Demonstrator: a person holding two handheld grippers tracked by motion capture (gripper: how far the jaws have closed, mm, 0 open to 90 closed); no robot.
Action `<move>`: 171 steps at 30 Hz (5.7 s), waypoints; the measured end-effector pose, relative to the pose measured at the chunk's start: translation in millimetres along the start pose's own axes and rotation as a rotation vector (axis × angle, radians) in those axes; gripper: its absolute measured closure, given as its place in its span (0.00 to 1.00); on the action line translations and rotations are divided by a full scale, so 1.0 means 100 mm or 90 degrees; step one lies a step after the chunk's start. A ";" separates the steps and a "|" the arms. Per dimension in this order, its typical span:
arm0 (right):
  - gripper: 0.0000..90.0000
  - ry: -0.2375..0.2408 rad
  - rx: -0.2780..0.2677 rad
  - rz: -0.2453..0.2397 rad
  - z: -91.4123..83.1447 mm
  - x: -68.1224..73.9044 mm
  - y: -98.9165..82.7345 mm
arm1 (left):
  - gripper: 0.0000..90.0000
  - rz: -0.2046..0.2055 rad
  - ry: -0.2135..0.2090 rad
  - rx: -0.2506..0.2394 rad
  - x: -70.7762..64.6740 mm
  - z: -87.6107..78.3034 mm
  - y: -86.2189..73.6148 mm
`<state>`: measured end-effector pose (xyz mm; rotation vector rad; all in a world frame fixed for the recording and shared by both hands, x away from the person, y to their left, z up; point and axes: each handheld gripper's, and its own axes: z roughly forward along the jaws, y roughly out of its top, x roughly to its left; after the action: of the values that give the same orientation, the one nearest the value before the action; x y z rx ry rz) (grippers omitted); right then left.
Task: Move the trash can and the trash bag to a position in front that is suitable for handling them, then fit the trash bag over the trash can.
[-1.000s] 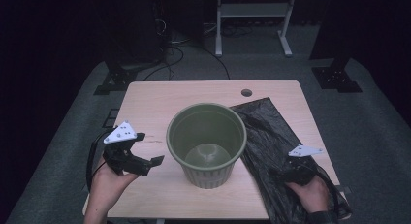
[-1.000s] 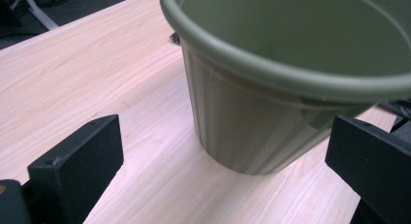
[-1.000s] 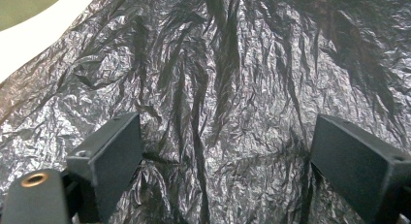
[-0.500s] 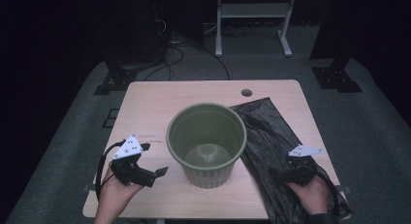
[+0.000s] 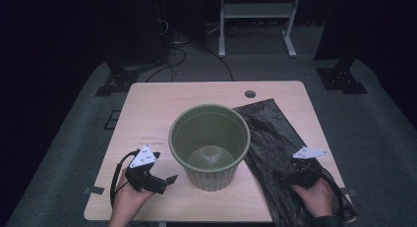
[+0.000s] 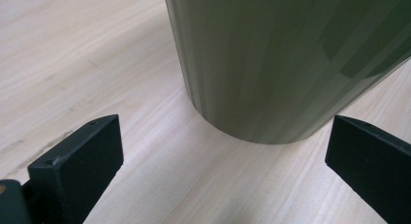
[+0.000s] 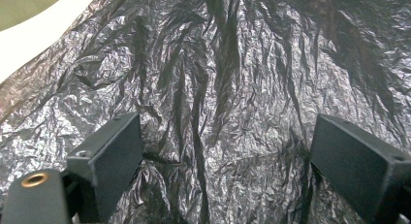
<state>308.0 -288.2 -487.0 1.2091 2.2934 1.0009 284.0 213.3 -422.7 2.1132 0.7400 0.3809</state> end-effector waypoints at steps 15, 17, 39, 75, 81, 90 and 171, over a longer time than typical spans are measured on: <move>0.12 0.001 0.000 0.000 0.00 0.00 0.00 | 0.00 -0.011 0.009 -0.004 0.03 0.22 -0.19; 0.12 0.001 0.000 0.000 0.00 0.00 0.00 | 0.00 -0.015 0.009 0.002 0.05 0.25 -0.23; 0.12 0.000 0.000 0.000 0.00 0.00 0.00 | 0.00 -0.022 0.028 0.086 0.11 0.44 -0.44; 1.00 0.078 -0.008 -0.060 0.10 0.21 0.21 | 0.00 -0.022 0.030 0.087 0.11 0.44 -0.43; 0.88 0.094 -0.016 -0.066 0.11 0.31 0.30 | 0.00 -0.022 0.030 0.087 0.11 0.44 -0.43; 0.43 0.028 -0.046 -0.027 -0.10 0.22 0.35 | 0.00 -0.022 0.030 0.087 0.11 0.44 -0.43; 0.59 0.086 0.006 -0.082 0.61 0.59 0.68 | 0.00 -0.023 0.030 0.087 0.11 0.44 -0.43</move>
<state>349.1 -187.7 -478.4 1.0110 2.4470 1.0534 298.3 213.1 -483.7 2.2221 0.8514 0.3719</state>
